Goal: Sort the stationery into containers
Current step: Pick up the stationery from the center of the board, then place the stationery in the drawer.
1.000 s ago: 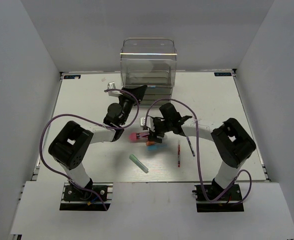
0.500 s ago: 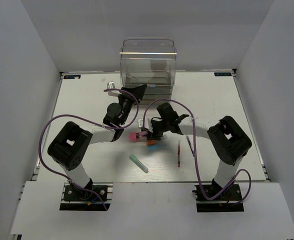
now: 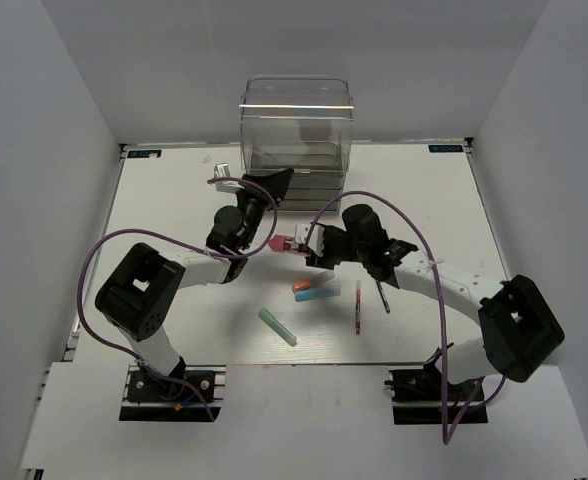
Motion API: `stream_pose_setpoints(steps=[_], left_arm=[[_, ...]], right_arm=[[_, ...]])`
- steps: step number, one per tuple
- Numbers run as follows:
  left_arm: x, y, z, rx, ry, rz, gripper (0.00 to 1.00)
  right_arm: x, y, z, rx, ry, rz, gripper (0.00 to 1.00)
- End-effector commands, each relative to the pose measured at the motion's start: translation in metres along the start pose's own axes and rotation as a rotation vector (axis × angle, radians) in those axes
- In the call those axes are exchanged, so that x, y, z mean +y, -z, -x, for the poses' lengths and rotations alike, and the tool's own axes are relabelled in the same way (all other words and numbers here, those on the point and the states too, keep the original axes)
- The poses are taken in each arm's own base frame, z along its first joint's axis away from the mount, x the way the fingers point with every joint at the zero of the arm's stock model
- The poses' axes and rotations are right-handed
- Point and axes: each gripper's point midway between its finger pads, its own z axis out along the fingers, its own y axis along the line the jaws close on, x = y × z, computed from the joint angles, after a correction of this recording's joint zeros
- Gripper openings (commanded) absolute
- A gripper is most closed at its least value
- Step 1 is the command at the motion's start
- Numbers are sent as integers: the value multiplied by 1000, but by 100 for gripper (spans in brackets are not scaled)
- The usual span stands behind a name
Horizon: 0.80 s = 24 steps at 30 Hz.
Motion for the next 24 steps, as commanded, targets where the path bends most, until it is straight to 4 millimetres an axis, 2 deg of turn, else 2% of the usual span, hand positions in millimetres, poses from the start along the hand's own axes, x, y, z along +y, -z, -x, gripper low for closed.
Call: stream_pose_setpoints(steps=[1, 2, 5, 10, 16, 24], left_arm=[[-46, -5, 31, -92, 22, -116, 35], [-41, -6, 29, -87, 21, -107, 35], [-46, -7, 31, -96, 24, -123, 35], [-46, -12, 28, -88, 23, -127, 35], [-46, -12, 28, -88, 23, -128, 35], [-52, -12, 26, -84, 37, -139, 35]], right_arm=[[-48, 16, 7, 5, 23, -241, 0], [-55, 20, 7, 14, 35, -284, 0], [-70, 28, 12, 11, 77, -357, 0], [-110, 41, 10, 67, 94, -515, 0], [-149, 55, 22, 65, 146, -649, 0], [-177, 58, 35, 51, 242, -711, 0]])
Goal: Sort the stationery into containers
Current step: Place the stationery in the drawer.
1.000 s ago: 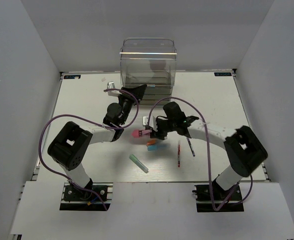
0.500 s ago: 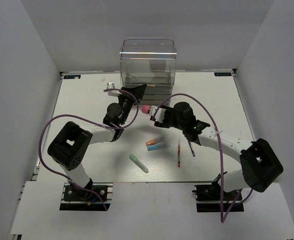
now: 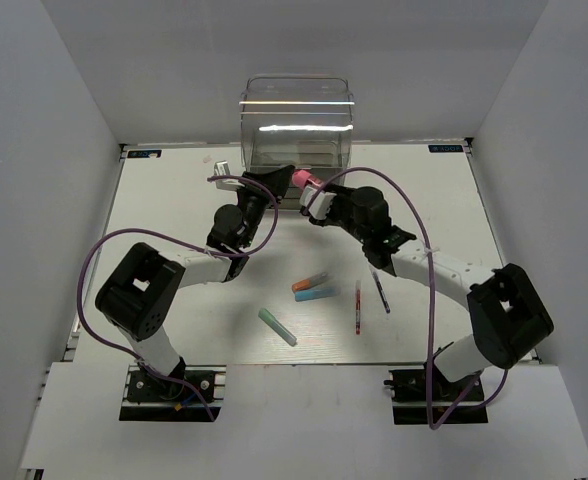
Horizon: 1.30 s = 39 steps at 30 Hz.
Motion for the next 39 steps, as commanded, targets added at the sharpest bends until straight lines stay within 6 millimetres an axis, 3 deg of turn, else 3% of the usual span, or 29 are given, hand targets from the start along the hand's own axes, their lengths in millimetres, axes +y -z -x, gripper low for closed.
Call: stream_pose_setpoints(steps=[1, 5, 12, 17, 27, 39], left_arm=[[-42, -10, 23, -72, 27, -113, 35], [-38, -10, 20, -68, 26, -105, 35], [-38, -10, 20, -68, 26, -105, 35], [-40, -10, 22, -72, 27, -113, 35], [-38, -10, 20, -72, 27, -113, 35], [-38, -10, 20, -72, 27, -113, 35]], right_arm=[[-56, -3, 39, -109, 62, -171, 0], [-68, -8, 47, -125, 127, -203, 0], [-81, -28, 44, -87, 245, -239, 0], [-74, -37, 34, -61, 331, -233, 0], [-83, -47, 17, -10, 466, -229, 0], [-72, -59, -6, 58, 621, -139, 0]])
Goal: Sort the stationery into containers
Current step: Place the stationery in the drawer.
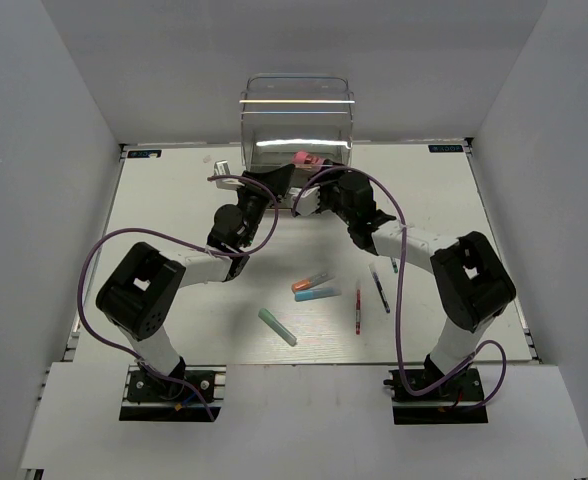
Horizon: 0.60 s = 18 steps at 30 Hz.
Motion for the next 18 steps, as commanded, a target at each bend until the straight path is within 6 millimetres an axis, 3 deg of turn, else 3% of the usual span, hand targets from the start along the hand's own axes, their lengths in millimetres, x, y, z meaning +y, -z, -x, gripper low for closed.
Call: stream_pose_setpoints(steps=[1, 14, 18], left_arm=[[-34, -9, 19, -65, 18, -98, 35], [-36, -9, 20, -69, 20, -106, 36], [-36, -9, 20, -69, 20, -106, 36]], right_arm=[[-25, -2, 3, -18, 101, -56, 0], [-2, -4, 2, -42, 320, 23, 0], [-13, -9, 1, -44, 361, 16, 0]])
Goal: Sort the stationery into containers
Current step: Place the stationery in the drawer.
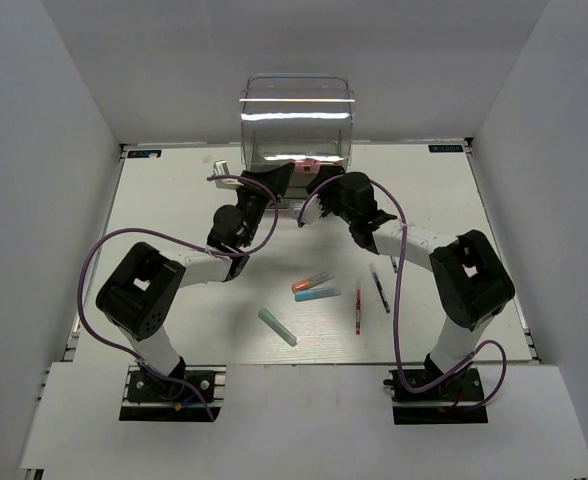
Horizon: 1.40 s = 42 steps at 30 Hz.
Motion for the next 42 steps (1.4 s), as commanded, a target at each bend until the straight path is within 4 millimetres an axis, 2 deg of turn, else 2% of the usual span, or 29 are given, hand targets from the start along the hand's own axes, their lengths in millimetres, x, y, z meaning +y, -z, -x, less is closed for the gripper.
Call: stream_pose_setpoints(steps=[1, 7, 13, 14, 17, 18, 24, 32, 33, 34, 36, 42], left_arm=[[-31, -10, 18, -60, 14, -87, 36], [-31, -10, 18, -60, 14, -87, 36], [-31, -10, 18, -60, 14, -87, 37], [-31, -10, 18, -60, 14, -87, 37], [-31, -10, 18, -60, 14, -87, 37], [-31, -10, 18, -60, 14, -87, 37], [-31, -10, 18, -59, 24, -87, 37], [-30, -10, 15, -51, 23, -92, 37], [-30, -10, 15, -51, 23, -92, 37], [-30, -10, 15, -51, 32, -92, 37], [-30, -10, 15, -51, 32, -92, 37], [-32, -10, 16, -55, 34, -100, 37]], right_arm=[[-18, -6, -4, -14, 89, -27, 0], [-13, -12, -5, -20, 130, -7, 0], [0, -16, -6, -24, 170, 39, 0], [-1, -18, 0, -60, 178, 31, 0], [0, -19, 1, -72, 186, 43, 2], [1, -20, 1, -74, 188, 50, 10], [1, -21, 0, -74, 183, 55, 29], [6, -16, 3, -78, 162, 47, 43], [6, -16, 2, -76, 156, 44, 48], [5, -16, 4, -79, 160, 42, 59], [5, -16, 2, -76, 153, 40, 71], [0, -14, 3, -83, 136, 23, 73]])
